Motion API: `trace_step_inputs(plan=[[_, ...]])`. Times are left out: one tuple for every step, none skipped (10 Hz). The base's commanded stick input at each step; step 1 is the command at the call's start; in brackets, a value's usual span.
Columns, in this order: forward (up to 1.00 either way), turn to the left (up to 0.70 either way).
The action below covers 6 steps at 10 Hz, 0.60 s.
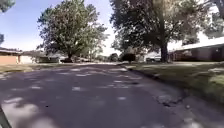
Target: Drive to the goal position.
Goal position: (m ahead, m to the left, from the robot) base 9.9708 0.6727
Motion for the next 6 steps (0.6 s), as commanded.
trace_step_inputs(plan=[[0.70,0.03],[0.70,0.03],[0.70,0.03],[0.70,0.03],[0.70,0.03],[0.70,0.03]])
